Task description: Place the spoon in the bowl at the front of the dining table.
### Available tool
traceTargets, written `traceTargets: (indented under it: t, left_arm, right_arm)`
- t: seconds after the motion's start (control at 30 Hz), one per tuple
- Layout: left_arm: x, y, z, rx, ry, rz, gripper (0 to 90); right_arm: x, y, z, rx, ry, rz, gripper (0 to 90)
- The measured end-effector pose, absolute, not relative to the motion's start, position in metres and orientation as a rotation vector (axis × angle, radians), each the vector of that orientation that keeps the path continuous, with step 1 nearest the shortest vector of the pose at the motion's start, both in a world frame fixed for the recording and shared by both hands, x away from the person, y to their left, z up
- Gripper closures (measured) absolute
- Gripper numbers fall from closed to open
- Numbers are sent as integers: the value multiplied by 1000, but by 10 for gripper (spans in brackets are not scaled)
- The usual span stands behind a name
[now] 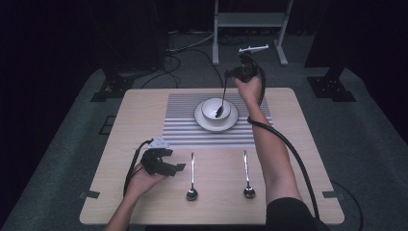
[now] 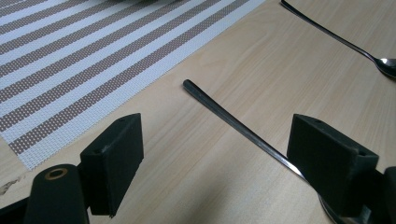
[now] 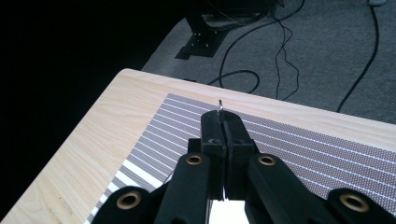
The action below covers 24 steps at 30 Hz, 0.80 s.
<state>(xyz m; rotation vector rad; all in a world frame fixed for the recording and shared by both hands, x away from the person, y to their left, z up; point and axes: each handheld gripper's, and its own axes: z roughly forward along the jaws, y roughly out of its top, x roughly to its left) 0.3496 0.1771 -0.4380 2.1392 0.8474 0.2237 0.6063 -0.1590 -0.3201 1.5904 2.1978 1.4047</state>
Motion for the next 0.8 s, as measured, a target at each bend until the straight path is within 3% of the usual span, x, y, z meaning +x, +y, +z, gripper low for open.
traceTargets:
  t: [0.8]
  left_arm:
    - [351, 178, -440, 2148, 856, 218, 176]
  right_arm:
    - [602, -170, -340, 1590, 2313, 1320, 881]
